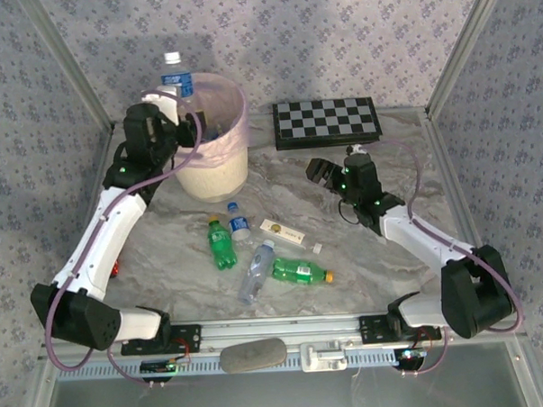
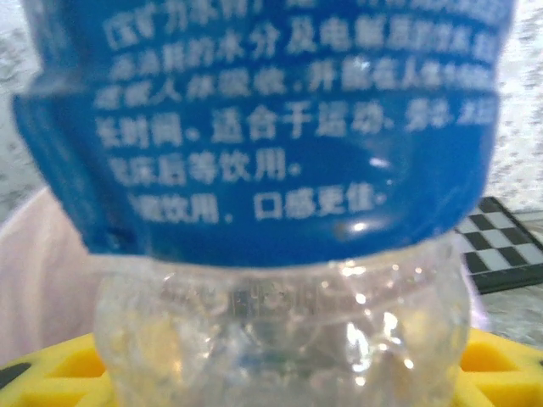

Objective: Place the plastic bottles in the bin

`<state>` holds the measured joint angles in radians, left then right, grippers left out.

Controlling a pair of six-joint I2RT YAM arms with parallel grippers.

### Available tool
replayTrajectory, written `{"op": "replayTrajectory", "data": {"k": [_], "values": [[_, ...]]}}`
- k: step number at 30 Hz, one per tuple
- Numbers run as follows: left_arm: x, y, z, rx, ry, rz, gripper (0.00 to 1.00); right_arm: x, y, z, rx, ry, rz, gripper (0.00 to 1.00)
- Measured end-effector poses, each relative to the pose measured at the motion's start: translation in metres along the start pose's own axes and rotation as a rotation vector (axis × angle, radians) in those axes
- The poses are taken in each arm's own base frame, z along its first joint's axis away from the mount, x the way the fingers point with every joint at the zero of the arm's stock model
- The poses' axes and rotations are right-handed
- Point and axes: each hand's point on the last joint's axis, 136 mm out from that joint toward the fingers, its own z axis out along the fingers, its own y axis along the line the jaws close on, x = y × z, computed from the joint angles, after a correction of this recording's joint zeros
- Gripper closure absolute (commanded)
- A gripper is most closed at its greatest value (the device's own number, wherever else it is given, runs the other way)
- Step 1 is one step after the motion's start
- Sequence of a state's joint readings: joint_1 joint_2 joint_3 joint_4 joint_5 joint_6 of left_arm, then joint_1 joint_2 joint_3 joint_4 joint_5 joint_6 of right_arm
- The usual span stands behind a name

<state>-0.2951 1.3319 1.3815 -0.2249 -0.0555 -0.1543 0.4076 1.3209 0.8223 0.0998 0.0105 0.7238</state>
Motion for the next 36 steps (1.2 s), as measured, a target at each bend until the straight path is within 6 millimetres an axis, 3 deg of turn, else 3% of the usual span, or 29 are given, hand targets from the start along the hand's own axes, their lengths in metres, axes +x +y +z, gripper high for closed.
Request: {"op": "replayTrajectory", "data": {"k": [4, 11, 13, 20, 27, 31, 36], "values": [[0.004, 0.018, 0.010, -0.053, 0.042, -0.011, 0.44, 0.002, 0.008, 0.007, -0.013, 0.033, -0.018, 0.01], [0.032, 0.025, 0.037, -0.080, 0.168, -0.007, 0.42, 0.012, 0.022, 0.013, -0.036, 0.085, -0.068, 0.01], [0.040, 0.026, 0.043, -0.085, 0.205, -0.005, 0.37, 0.015, 0.024, 0.014, -0.035, 0.100, -0.088, 0.01], [0.038, 0.027, 0.044, -0.091, 0.220, -0.013, 0.11, 0.027, 0.031, 0.019, -0.041, 0.164, -0.156, 0.01], [0.037, 0.026, 0.043, -0.087, 0.220, -0.021, 0.03, 0.039, 0.040, 0.028, -0.060, 0.233, -0.209, 0.01], [0.032, 0.016, 0.036, -0.052, 0.206, -0.034, 0.01, 0.048, 0.054, 0.031, -0.086, 0.295, -0.280, 0.01], [0.019, -0.025, 0.009, 0.058, 0.138, -0.019, 0.01, 0.059, 0.078, 0.035, -0.130, 0.376, -0.407, 0.01]]}}
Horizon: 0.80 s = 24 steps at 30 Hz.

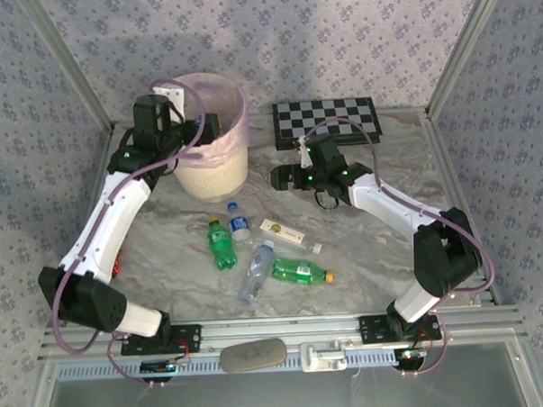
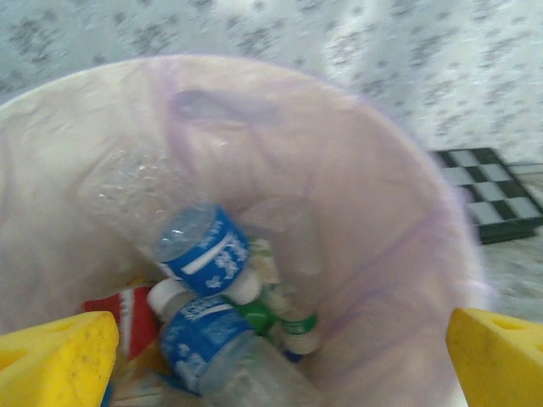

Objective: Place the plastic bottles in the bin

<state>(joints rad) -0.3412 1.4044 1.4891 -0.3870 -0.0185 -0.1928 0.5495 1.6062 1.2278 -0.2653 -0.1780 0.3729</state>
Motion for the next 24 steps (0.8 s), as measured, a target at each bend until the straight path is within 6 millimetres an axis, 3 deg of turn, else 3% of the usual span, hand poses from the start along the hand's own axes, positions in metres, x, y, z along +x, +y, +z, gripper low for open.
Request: {"op": "replayTrajectory", "data": {"k": [4, 7, 12, 19, 24], "values": [[0.002, -0.033, -0.023, 0.097, -0.053, 0.011, 0.01, 0.014, 0.021, 0.008, -0.017, 0.086, -0.132, 0.01], [0.012, -0.037, -0.030, 0.118, -0.070, -0.002, 0.00, 0.035, 0.035, 0.016, -0.022, 0.170, -0.233, 0.01], [0.041, -0.018, -0.031, 0.065, -0.050, -0.038, 0.00, 0.071, 0.045, 0.031, 0.017, 0.306, -0.381, 0.01], [0.037, 0.045, -0.049, -0.039, -0.137, -0.218, 0.00, 0.101, 0.041, 0.049, 0.115, 0.448, -0.531, 0.01], [0.039, 0.053, -0.056, -0.046, -0.165, -0.264, 0.00, 0.114, 0.036, 0.061, 0.163, 0.517, -0.592, 0.04]]}}
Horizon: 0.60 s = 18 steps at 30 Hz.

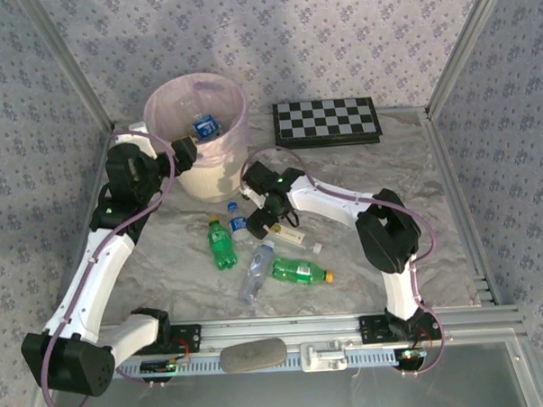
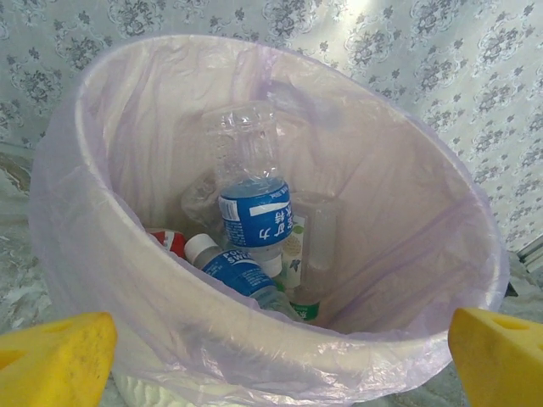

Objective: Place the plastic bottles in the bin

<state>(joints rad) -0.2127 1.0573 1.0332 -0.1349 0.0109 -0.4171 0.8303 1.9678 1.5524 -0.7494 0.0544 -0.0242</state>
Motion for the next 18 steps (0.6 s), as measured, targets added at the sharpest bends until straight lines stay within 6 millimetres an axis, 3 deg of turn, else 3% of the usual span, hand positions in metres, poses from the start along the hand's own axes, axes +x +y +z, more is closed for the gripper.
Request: {"op": "replayTrajectory", "data": {"k": [18], "values": [[-0.007, -0.002, -0.001, 0.012, -0.025, -0.023, 0.00, 0.016, -0.018, 0.040, 0.032, 0.127, -0.012, 0.22]]}}
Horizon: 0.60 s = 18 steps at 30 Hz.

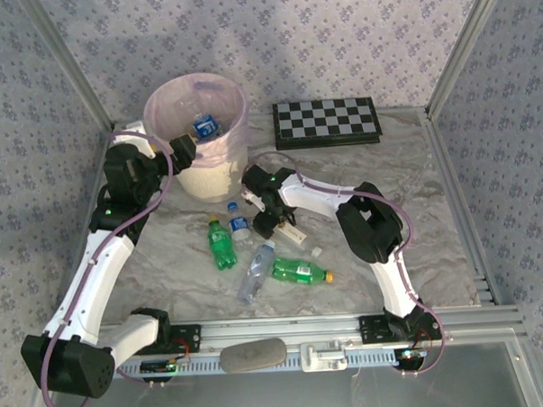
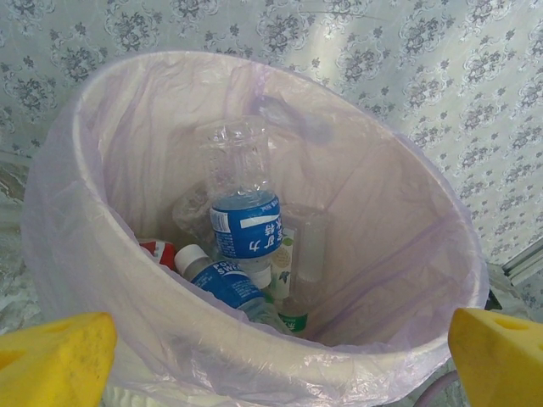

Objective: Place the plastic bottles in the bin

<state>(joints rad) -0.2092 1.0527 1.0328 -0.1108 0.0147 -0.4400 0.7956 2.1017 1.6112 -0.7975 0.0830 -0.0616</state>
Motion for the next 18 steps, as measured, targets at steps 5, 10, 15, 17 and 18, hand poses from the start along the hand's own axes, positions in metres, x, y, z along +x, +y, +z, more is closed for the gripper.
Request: {"op": "replayTrajectory", "data": {"k": [5, 10, 15, 17, 18], "values": [[0.000, -0.002, 0.000, 0.011, 0.002, 0.000, 0.00, -0.001, -0.005, 0.000, 0.004, -0.004, 0.008, 0.29], [0.004, -0.010, 0.001, 0.057, 0.021, -0.014, 0.00, -0.003, -0.009, 0.003, 0.012, -0.022, 0.010, 0.41], [0.008, -0.028, 0.004, 0.136, 0.039, -0.015, 0.00, -0.007, -0.023, -0.007, 0.009, -0.083, 0.056, 0.48], [0.013, -0.039, 0.003, 0.170, 0.053, -0.009, 0.00, -0.011, -0.033, -0.017, 0.004, -0.126, 0.089, 0.50], [0.015, -0.046, 0.002, 0.191, 0.057, -0.003, 0.00, -0.014, -0.038, -0.025, 0.000, -0.156, 0.112, 0.51]]}}
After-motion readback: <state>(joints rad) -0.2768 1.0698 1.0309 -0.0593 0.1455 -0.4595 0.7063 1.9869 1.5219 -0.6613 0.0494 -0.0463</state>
